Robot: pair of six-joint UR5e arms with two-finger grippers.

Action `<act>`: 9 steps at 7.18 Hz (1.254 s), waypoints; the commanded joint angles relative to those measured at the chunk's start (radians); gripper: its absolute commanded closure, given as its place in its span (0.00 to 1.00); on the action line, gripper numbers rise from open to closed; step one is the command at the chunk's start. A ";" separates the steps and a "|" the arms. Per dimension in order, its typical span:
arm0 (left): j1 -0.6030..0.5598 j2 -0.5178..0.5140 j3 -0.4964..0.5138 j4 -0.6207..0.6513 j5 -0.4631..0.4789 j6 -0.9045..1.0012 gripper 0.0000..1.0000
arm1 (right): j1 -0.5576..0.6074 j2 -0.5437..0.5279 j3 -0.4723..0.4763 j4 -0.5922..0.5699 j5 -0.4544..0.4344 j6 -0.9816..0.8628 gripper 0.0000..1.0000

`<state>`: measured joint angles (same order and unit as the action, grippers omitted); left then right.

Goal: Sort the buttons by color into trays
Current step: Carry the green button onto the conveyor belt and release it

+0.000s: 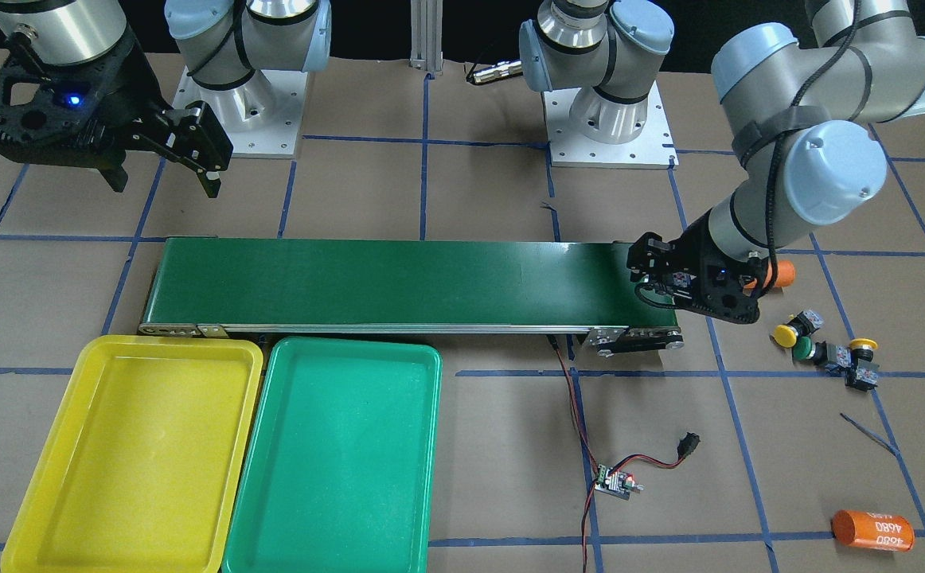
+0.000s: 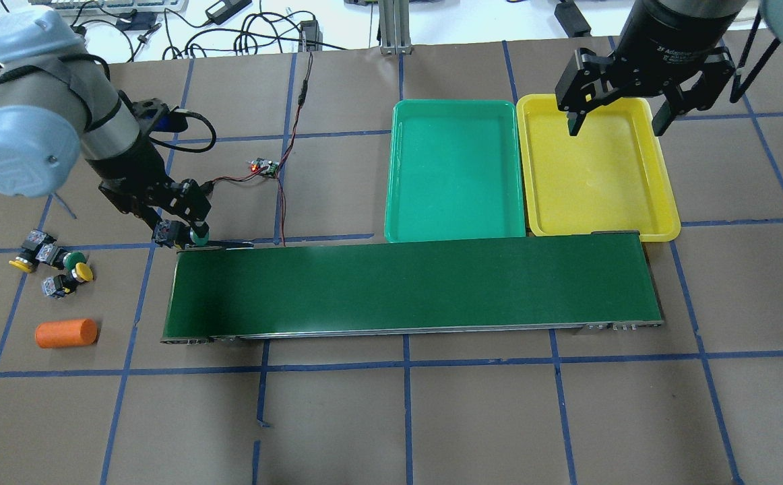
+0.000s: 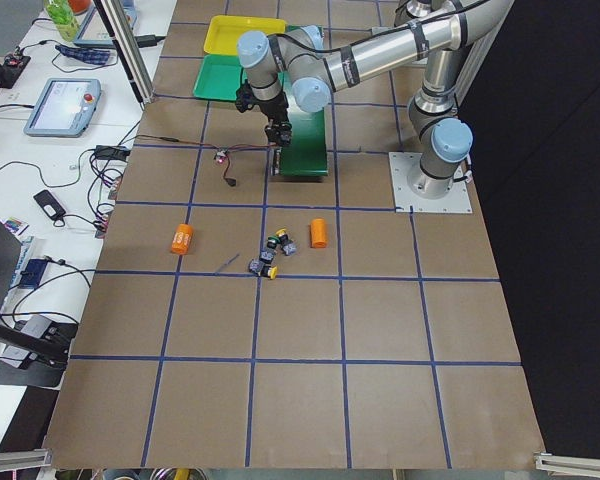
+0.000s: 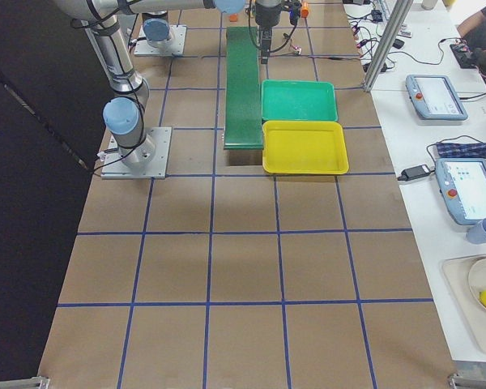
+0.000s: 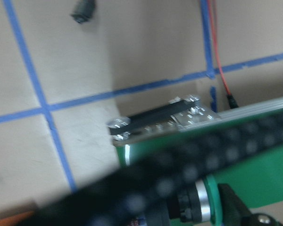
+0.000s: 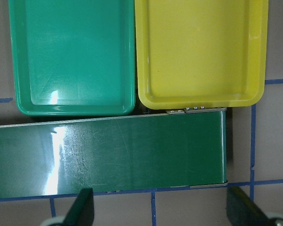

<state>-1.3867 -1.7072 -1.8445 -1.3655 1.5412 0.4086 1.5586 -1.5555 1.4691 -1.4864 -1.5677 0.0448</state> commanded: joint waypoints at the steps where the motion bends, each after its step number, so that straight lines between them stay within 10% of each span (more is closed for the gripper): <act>1: -0.012 -0.001 -0.209 0.295 0.000 -0.037 0.97 | 0.000 0.000 0.000 0.000 0.000 0.000 0.00; 2: -0.018 0.004 -0.235 0.307 -0.012 -0.083 0.85 | 0.000 0.000 0.000 0.000 0.000 0.000 0.00; 3: -0.026 -0.005 -0.240 0.300 -0.009 -0.097 0.35 | 0.000 0.000 0.000 0.000 0.000 0.000 0.00; 4: -0.031 0.003 -0.236 0.287 -0.007 -0.103 0.08 | 0.000 0.000 0.000 0.000 0.000 0.000 0.00; 9: 0.100 0.026 -0.032 0.017 0.023 -0.087 0.00 | 0.000 0.000 0.000 0.000 0.000 0.000 0.00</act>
<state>-1.3721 -1.6685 -1.9273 -1.3094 1.5472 0.3119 1.5585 -1.5555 1.4695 -1.4860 -1.5678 0.0445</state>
